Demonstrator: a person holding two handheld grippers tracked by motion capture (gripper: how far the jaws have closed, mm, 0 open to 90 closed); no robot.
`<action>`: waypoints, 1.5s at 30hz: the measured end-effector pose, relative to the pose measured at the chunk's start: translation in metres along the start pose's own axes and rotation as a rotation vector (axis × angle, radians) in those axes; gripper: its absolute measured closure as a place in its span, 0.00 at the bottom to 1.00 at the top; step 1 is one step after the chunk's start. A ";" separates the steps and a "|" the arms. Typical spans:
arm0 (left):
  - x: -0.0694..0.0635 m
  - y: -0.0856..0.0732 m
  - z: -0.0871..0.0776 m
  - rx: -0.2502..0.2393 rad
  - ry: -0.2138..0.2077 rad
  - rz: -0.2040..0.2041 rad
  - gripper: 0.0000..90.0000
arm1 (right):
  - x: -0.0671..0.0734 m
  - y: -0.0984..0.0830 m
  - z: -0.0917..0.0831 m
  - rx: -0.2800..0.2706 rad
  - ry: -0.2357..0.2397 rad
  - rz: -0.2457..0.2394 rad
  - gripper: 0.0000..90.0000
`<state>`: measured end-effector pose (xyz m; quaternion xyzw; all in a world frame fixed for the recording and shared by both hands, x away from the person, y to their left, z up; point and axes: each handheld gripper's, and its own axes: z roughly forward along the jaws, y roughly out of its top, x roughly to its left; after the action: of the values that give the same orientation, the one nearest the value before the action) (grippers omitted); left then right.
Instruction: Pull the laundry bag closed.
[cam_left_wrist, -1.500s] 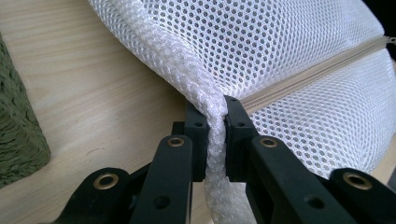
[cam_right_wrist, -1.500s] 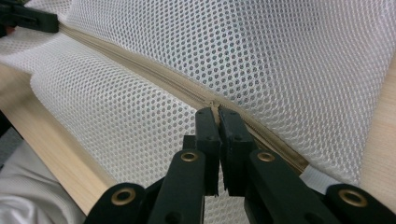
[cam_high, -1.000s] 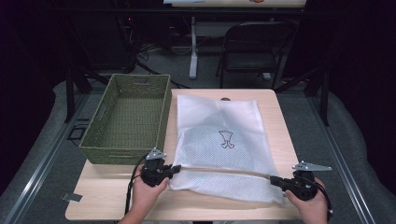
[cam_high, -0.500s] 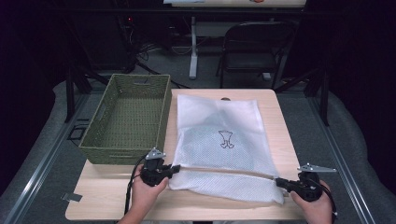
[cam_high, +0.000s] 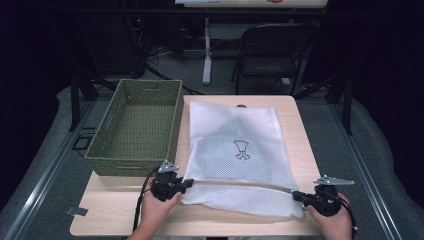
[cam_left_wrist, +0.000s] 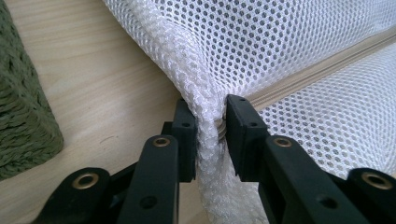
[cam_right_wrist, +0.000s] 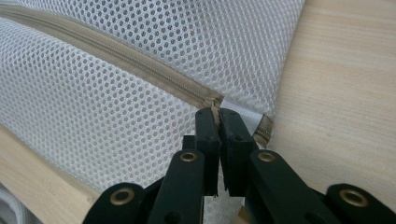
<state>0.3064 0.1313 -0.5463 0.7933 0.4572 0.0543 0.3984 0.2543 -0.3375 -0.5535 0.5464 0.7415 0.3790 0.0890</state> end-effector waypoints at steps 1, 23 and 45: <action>0.000 0.000 0.000 0.000 0.001 -0.001 0.79 | 0.000 0.000 0.000 0.003 -0.003 0.002 0.96; 0.012 -0.006 -0.041 -0.071 0.079 0.004 0.48 | 0.011 0.001 -0.014 -0.135 -0.070 -0.099 0.53; 0.043 -0.037 -0.074 -0.096 0.175 -0.037 0.47 | -0.015 -0.021 -0.024 -0.183 -0.195 -0.061 0.49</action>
<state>0.2724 0.2176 -0.5333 0.7569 0.5016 0.1379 0.3957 0.2313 -0.3641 -0.5542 0.5474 0.7081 0.3871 0.2214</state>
